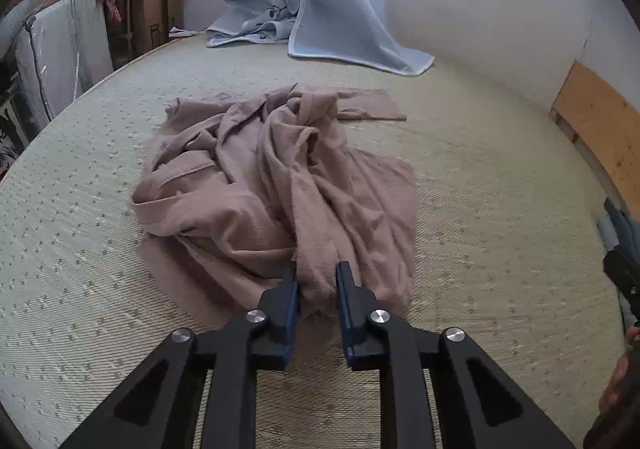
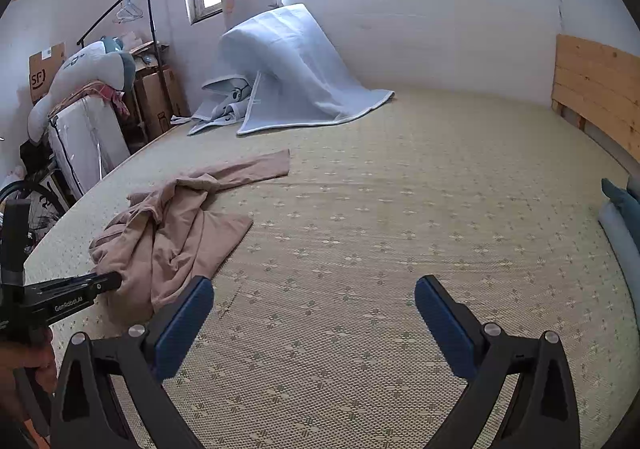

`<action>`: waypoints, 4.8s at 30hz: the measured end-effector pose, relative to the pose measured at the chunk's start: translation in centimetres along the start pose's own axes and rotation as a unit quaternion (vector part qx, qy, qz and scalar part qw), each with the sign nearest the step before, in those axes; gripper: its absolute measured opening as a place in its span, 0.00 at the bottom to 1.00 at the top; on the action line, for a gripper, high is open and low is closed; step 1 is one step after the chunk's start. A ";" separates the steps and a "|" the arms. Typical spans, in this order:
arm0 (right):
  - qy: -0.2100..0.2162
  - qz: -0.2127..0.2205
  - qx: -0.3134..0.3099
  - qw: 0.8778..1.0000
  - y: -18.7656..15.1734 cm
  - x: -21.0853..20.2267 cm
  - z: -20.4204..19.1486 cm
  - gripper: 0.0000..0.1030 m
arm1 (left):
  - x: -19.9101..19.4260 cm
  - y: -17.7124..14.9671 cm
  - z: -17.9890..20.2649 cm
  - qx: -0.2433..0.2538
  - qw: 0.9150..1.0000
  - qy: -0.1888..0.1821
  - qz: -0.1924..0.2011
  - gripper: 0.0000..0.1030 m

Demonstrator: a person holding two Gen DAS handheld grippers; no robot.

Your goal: Fold clothes

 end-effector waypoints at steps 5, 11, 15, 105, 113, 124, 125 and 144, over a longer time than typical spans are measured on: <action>-0.001 0.002 0.006 1.000 0.1 -0.1 0.4 1.00 | -1.4 0.3 1.4 0.012 0.999 -0.021 0.023 0.12; 0.001 0.003 0.016 1.000 0.2 -0.3 1.0 1.00 | -3.0 0.5 4.0 0.036 0.996 -0.074 0.045 0.05; 0.006 0.003 0.025 1.000 0.3 -0.6 1.3 1.00 | -4.2 0.3 6.7 0.070 0.988 -0.128 0.056 0.00; 0.190 -0.230 0.045 0.953 -4.0 -1.0 11.2 0.53 | -8.0 -12.0 30.4 0.304 0.875 -0.376 -0.019 0.08; 0.168 -0.234 0.030 0.957 -4.2 0.0 10.0 0.14 | -6.5 -10.3 29.9 0.280 0.894 -0.348 -0.032 0.31; 0.107 -0.155 0.067 0.980 -2.4 -2.3 12.6 0.07 | -5.2 -5.2 26.5 0.209 0.921 -0.328 -0.018 0.55; 0.101 -0.146 0.071 0.982 -2.1 -2.6 12.9 0.06 | -5.2 -4.6 26.2 0.203 0.923 -0.326 -0.014 0.55; -0.009 -0.027 0.141 0.990 -0.6 -8.7 19.3 0.06 | -3.6 -3.1 15.5 0.008 0.972 -0.231 -0.028 0.61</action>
Point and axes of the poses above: each gripper's, at about its wrist camera, not at the fingertips, and x roughly the way its jaws point, z to its right, y to its top, the point moved 2 cm from there along x, roughly the way its jaws point, and after that the axes turned 4 degrees about y, right-handed, at the moved point
